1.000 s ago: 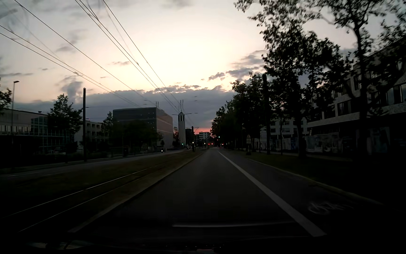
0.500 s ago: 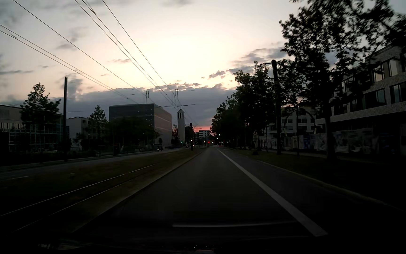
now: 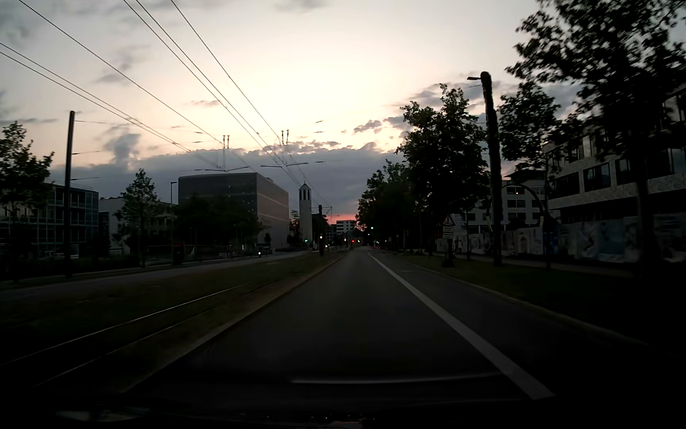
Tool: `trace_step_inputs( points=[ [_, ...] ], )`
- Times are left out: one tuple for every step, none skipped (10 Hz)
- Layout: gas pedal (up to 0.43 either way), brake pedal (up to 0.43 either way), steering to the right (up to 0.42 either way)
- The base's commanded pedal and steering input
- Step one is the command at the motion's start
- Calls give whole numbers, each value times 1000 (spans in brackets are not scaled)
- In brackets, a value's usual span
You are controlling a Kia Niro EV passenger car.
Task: Follow the waypoints while adhering to traffic rules and regulations
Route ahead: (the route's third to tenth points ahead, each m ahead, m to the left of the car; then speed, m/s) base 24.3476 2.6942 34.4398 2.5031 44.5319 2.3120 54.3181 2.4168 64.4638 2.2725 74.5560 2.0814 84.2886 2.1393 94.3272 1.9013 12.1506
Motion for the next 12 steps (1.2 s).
trace_step_inputs(
  points=[
    [59,0,-3],
    [59,0,-3],
    [59,0,-3],
    [59,0,-3],
    [59,0,-3],
    [59,0,-3],
    [59,0,-3],
    [59,0,-3],
    [59,0,-3],
    [59,0,-3],
    [59,0,-3],
    [59,0,-3]
  ],
)
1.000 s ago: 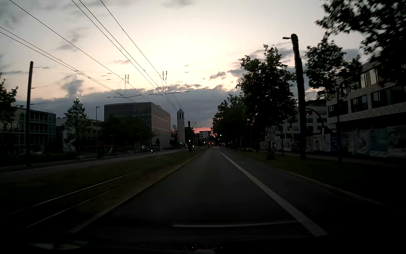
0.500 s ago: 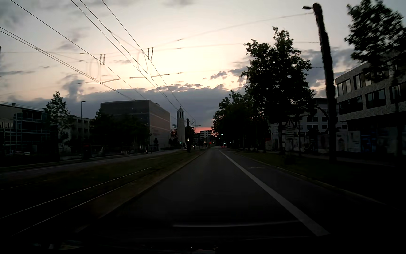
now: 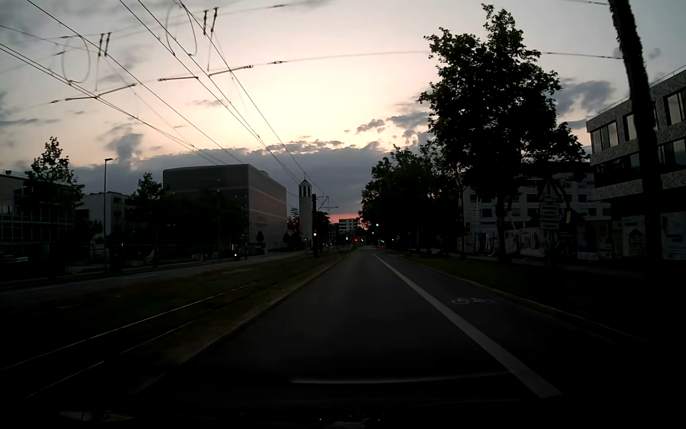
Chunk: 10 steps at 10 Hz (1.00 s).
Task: Follow the waypoints while adhering to traffic rules and regulations
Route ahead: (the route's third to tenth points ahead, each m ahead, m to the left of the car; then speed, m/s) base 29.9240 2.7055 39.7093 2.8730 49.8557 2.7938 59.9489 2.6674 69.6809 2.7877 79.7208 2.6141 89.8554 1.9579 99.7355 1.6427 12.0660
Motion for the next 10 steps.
trace_step_inputs(
  points=[
    [59,0,-3],
    [59,0,-3],
    [59,0,-3],
    [59,0,-3],
    [59,0,-3],
    [59,0,-3],
    [59,0,-2],
    [59,0,0],
    [59,0,0],
    [59,0,0]
  ],
)
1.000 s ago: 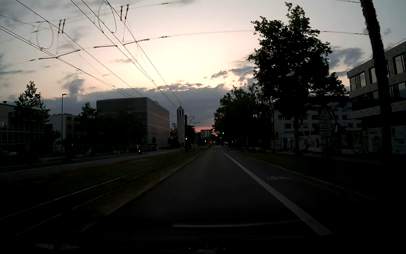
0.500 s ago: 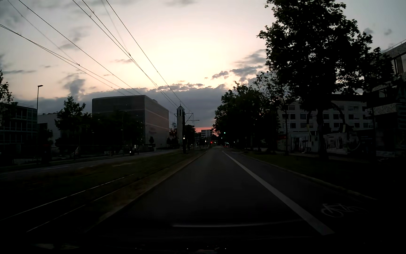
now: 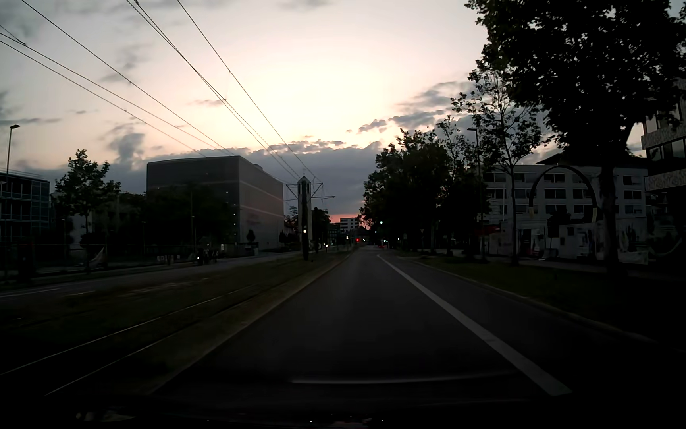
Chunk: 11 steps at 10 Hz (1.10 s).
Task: Follow the waypoints while adhering to traffic rules and regulations
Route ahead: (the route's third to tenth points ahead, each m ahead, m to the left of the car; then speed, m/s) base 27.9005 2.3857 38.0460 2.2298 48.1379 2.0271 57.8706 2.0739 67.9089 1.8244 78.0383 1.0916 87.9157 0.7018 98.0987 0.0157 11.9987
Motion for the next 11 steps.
trace_step_inputs(
  points=[
    [59,0,0],
    [59,0,0],
    [59,0,0],
    [59,0,0],
    [59,0,0],
    [59,0,0],
    [59,0,0],
    [67,0,0],
    [67,0,0],
    [67,0,0],
    [67,0,0]
  ],
)
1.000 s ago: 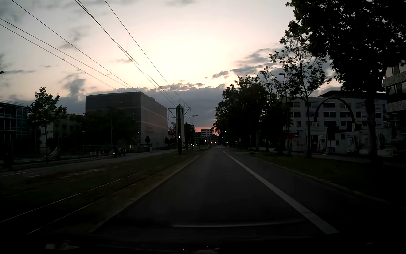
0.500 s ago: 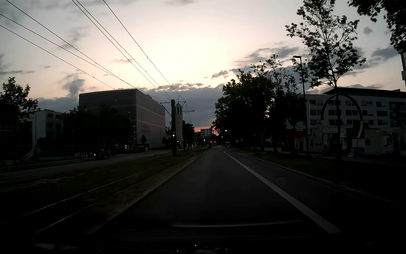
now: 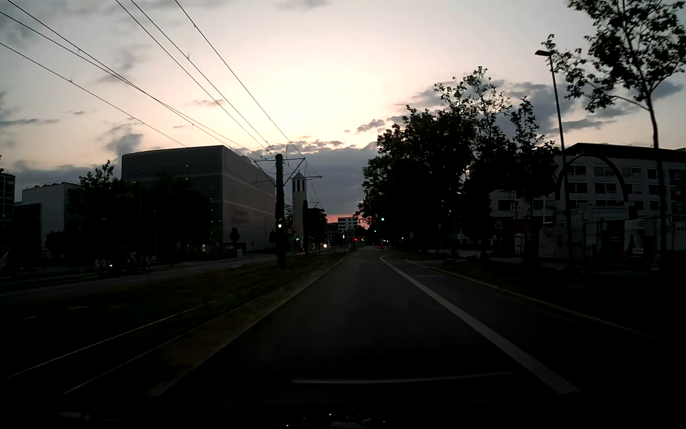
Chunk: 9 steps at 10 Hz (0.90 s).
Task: Follow the waypoints while adhering to traffic rules and regulations
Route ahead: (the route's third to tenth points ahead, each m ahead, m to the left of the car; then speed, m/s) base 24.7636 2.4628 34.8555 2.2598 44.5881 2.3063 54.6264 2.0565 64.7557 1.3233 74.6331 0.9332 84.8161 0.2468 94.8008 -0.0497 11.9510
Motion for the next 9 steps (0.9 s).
trace_step_inputs(
  points=[
    [87,0,0],
    [87,0,0],
    [87,0,0],
    [87,0,0],
    [98,0,0],
    [98,0,0],
    [98,0,0],
    [98,0,0],
    [98,0,0]
  ],
)
